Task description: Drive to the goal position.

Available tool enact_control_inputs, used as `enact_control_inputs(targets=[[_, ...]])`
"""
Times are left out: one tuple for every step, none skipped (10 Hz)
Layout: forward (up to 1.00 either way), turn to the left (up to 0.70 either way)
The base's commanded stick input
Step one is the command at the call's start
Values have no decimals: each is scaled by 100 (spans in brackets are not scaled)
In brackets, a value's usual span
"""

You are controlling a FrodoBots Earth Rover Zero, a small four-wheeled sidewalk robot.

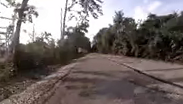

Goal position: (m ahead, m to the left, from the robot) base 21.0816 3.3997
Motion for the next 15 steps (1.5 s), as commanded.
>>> enact_control_inputs(targets=[[70,0],[70,0],[70,0],[70,0],[70,0],[70,0],[70,0],[70,0],[70,0],[70,0],[70,0],[70,0],[70,0],[70,0],[70,0]])
